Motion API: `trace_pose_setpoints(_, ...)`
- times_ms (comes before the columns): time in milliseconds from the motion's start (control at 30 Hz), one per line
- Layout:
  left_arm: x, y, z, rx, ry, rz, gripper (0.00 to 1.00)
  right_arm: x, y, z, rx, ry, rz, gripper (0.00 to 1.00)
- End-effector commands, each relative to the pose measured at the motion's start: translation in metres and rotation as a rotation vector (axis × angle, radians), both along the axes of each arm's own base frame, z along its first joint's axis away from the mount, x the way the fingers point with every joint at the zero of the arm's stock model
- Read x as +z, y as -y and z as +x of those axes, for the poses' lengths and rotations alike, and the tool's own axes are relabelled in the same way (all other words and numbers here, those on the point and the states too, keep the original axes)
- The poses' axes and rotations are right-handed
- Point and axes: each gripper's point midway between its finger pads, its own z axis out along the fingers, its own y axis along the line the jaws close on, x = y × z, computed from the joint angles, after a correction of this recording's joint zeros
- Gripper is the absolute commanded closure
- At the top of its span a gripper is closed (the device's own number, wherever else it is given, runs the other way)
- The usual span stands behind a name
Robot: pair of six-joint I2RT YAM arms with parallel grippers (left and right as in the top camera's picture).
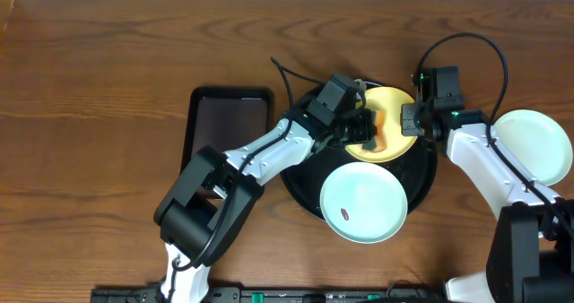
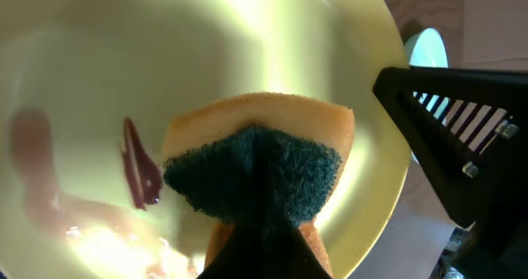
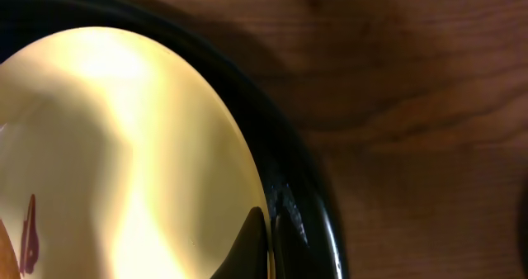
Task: Clean dirty plates on tray and stack at the side
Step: 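Scrub the yellow plate with the sponge in the left gripper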
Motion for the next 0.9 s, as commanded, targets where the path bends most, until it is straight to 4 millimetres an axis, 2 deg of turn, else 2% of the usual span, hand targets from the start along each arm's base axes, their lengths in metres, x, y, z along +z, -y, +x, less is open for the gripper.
trace_pose_setpoints(0,0.001,0.002,0.002,-0.003,-0.002,-0.014,0.92,0.009,-0.001,0.003,0.021,0.027,-0.034,0.99)
trace_pose_setpoints(67,-0.006,0.001,0.005,0.011,0.000,0.004,0.93,0.009,-0.001,0.003,0.024,0.027,-0.036,0.99)
trace_pose_setpoints(267,-0.061,0.001,0.008,0.017,-0.044,0.044,0.93,0.009,-0.014,0.002,0.083,0.026,-0.055,0.99)
trace_pose_setpoints(333,-0.069,0.000,0.007,0.017,-0.055,0.055,0.93,0.010,-0.015,0.002,0.085,0.030,-0.083,0.99)
trace_pose_setpoints(467,-0.070,-0.003,0.011,0.024,-0.039,0.069,0.93,0.010,-0.019,0.001,0.094,0.029,-0.090,0.99)
trace_pose_setpoints(533,-0.073,-0.009,0.015,0.031,-0.023,0.092,0.92,0.010,-0.019,0.001,0.090,0.029,-0.088,0.99)
trace_pose_setpoints(733,-0.098,-0.055,0.026,0.096,0.018,0.319,0.93,0.009,-0.019,-0.001,0.091,0.021,-0.090,0.99)
trace_pose_setpoints(867,-0.099,-0.077,0.034,0.101,0.073,0.479,0.93,0.009,-0.019,-0.001,0.091,0.021,-0.090,0.99)
